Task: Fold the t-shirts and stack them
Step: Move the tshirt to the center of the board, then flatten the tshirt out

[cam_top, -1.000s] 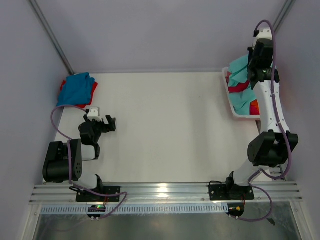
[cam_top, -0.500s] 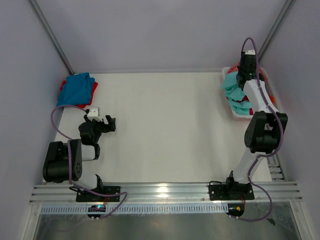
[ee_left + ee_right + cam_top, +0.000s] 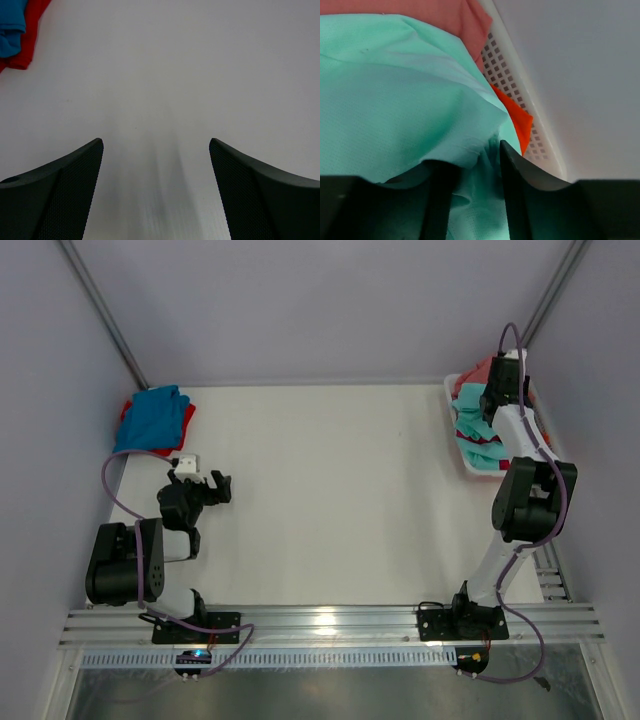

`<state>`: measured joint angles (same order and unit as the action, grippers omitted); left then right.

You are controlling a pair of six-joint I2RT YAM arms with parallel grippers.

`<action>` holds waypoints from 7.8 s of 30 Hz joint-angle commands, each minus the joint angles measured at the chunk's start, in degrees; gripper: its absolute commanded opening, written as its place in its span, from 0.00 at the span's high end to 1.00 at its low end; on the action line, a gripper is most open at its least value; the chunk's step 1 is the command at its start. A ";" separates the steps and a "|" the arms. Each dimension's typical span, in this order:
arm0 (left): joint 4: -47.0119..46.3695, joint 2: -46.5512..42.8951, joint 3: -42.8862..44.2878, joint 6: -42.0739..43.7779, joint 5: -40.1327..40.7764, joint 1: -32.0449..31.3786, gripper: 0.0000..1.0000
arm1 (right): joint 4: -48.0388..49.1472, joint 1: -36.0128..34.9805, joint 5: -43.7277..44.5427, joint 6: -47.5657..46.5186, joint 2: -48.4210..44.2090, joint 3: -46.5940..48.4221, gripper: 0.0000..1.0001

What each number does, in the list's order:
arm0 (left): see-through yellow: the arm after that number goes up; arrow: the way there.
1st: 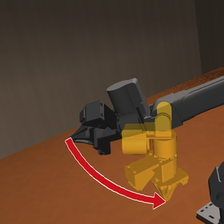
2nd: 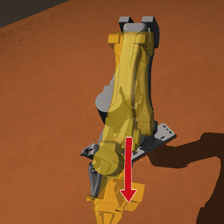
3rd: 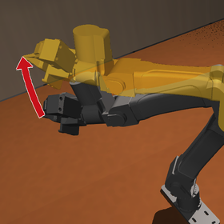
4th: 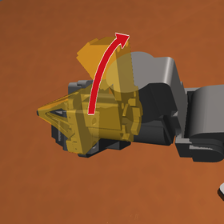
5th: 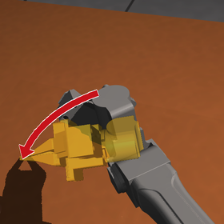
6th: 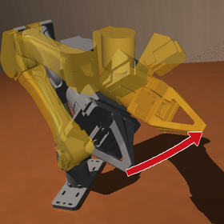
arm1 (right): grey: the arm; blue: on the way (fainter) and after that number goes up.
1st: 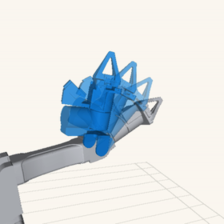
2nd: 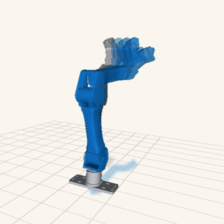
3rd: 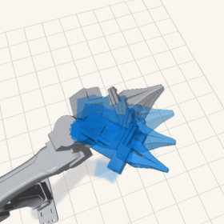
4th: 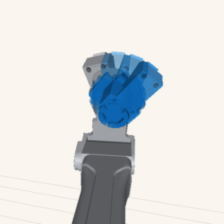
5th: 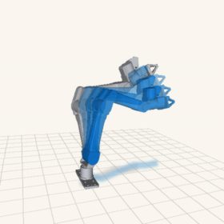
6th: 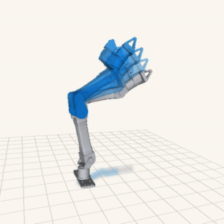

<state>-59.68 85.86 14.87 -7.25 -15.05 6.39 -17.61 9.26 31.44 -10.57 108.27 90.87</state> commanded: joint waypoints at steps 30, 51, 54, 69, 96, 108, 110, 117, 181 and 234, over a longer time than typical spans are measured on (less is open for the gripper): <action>-2.28 0.09 1.30 0.92 -0.33 -0.07 0.11 | 8.38 1.20 -11.66 -4.11 -16.42 1.31 0.97; -2.28 0.09 1.30 1.01 -0.25 -0.07 0.11 | -6.29 1.47 -13.69 1.43 -5.37 45.74 0.97; -2.28 0.09 1.30 1.01 -0.24 -0.07 0.11 | -5.43 1.47 -15.26 1.34 -7.18 45.82 0.97; -2.28 0.18 1.39 1.09 -0.42 -0.07 0.11 | -21.66 -11.60 -67.48 1.12 -13.61 41.76 0.97; -2.28 0.09 1.30 1.01 -0.33 -0.07 0.11 | -34.52 -29.47 -59.92 -27.93 0.89 -3.15 0.97; -2.28 0.09 1.30 1.01 -0.42 -0.15 0.11 | -0.94 -29.47 -20.76 -9.65 -11.24 -10.90 0.97; -2.28 0.09 1.21 1.01 -0.42 -0.07 0.11 | -2.60 -29.47 -18.35 -9.73 -9.75 -8.36 0.97; -2.28 0.09 1.30 1.01 -0.33 -0.07 0.10 | -5.49 -29.47 -34.72 -13.34 -19.31 -15.54 0.09; -2.28 0.09 1.30 1.01 -0.42 -0.07 0.10 | -11.92 -33.43 -37.86 -21.08 -3.57 -15.38 0.97; -1.58 -0.44 1.39 2.94 -4.99 -0.15 0.07 | -7.56 -60.23 -0.16 -16.59 -21.78 10.39 0.97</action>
<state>-59.29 85.86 14.87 -5.61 -19.05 6.39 -36.16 -51.00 16.14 -28.32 88.12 102.98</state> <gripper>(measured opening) 0.924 0.035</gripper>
